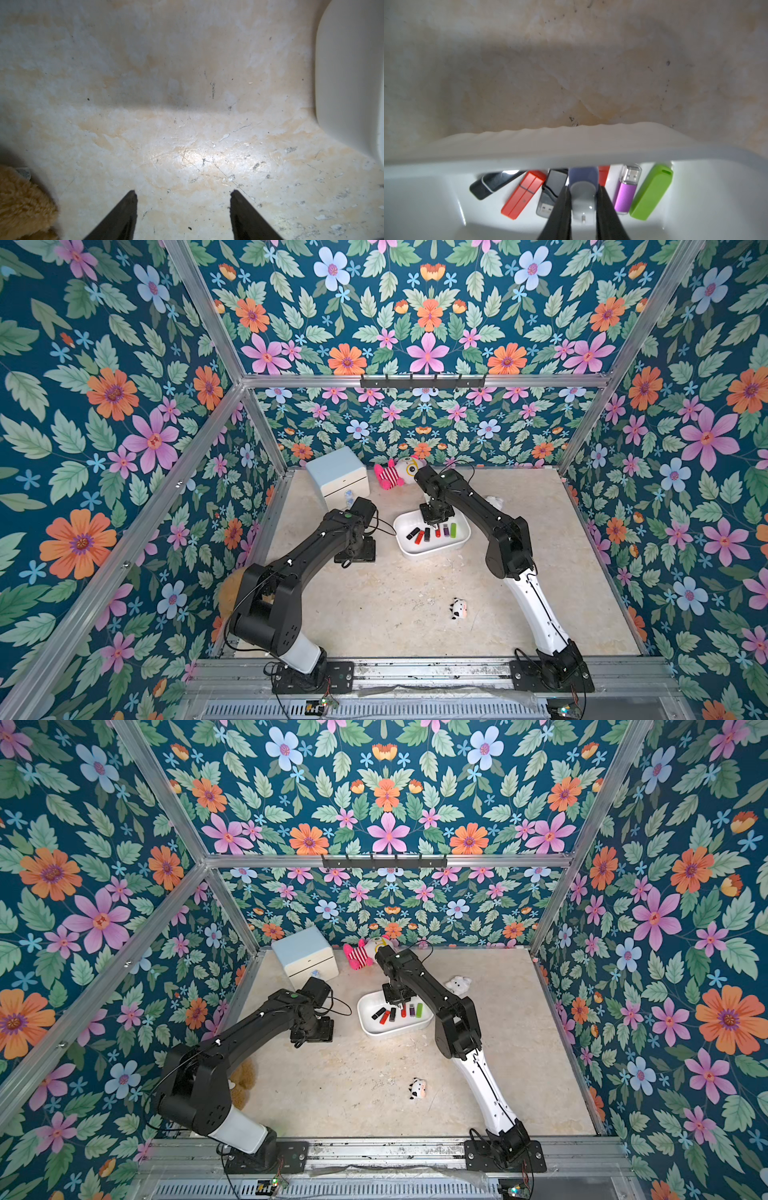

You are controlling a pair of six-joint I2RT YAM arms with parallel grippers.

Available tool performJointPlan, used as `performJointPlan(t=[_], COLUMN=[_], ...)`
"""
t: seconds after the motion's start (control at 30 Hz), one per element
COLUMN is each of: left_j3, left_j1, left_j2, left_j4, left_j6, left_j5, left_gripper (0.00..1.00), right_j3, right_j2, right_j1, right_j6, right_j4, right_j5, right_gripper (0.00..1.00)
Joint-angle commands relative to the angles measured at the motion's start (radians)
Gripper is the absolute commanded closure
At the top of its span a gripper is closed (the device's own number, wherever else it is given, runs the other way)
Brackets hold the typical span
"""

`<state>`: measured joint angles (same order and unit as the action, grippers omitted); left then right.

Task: Put the usb flash drive into the storage box
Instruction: Place the USB flash in the storage box.

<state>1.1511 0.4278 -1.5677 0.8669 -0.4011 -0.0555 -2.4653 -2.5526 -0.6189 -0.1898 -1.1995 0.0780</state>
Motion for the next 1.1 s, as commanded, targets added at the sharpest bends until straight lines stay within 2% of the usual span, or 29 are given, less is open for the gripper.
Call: performJointPlan(t=[0.0, 0.2, 0.67, 0.83, 1.07], left_j3=[0.001, -0.006, -0.017, -0.017, -0.016], left_j1=[-0.003, -0.003, -0.008, -0.008, -0.011], left_j2=[-0.005, -0.003, 0.001, 0.002, 0.001], left_j4=[0.0, -0.004, -0.008, -0.009, -0.008], left_j6=[0.008, 0.01, 0.01, 0.01, 0.009], left_j5=[0.004, 0.001, 0.009, 0.009, 0.013], left_gripper=[0.27, 0.27, 0.27, 0.27, 0.27], right_j3=[-0.012, 0.042, 0.061, 0.062, 0.064], right_j2=[-0.012, 0.004, -0.003, -0.002, -0.002], right_j1=[0.0, -0.002, -0.002, -0.002, -0.002], right_j6=[0.001, -0.002, 0.0, 0.002, 0.003], right_j4=[-0.005, 0.023, 0.028, 0.026, 0.025], right_j5=[-0.017, -0.022, -0.022, -0.021, -0.017], right_gripper=[1.0, 1.0, 0.99, 0.83, 0.7])
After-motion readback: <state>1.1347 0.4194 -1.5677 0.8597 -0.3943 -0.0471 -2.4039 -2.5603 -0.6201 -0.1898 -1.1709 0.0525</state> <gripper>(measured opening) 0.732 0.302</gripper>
